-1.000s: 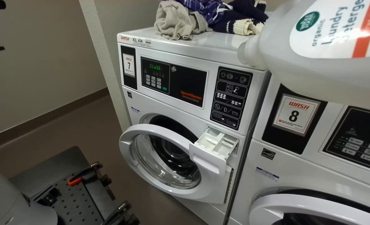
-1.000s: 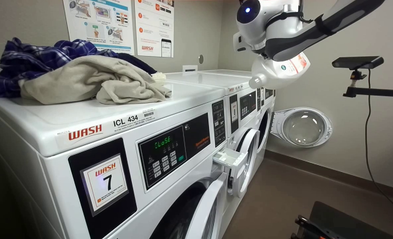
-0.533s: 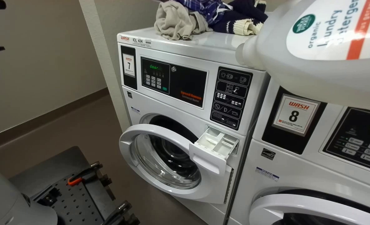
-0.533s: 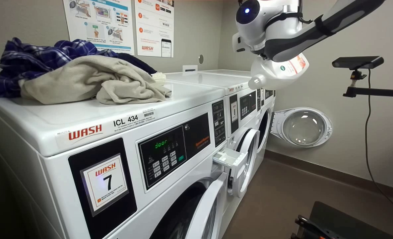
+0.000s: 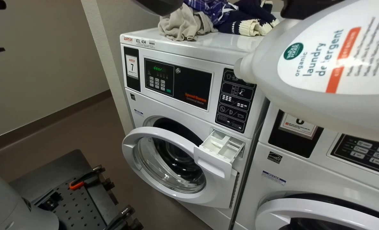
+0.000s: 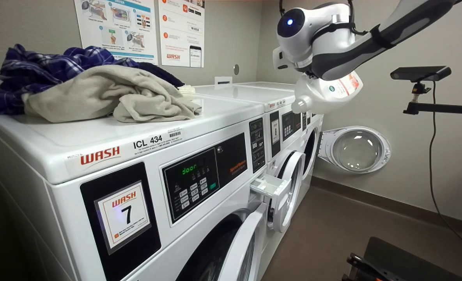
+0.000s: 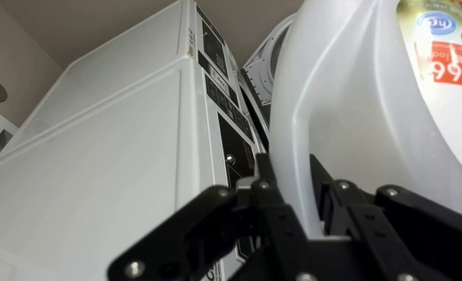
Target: Pour some of the detergent in the detergent tray
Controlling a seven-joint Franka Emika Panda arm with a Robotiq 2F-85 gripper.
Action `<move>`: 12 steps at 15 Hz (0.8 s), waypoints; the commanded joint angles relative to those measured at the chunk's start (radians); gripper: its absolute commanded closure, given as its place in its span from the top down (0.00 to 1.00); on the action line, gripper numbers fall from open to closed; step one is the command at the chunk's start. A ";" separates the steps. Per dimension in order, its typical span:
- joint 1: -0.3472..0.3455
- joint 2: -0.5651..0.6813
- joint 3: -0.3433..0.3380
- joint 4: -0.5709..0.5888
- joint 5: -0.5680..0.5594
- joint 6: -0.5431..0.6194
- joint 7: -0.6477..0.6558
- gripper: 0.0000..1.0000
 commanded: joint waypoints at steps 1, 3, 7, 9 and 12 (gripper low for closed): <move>-0.013 -0.051 0.009 -0.053 -0.021 0.024 0.059 0.06; -0.015 -0.054 0.008 -0.081 -0.025 0.028 0.105 0.06; -0.020 -0.051 0.006 -0.112 -0.021 0.026 0.175 0.06; -0.015 -0.051 0.010 -0.110 0.014 0.016 0.198 0.06; -0.003 -0.063 0.019 -0.087 0.124 -0.006 0.174 0.06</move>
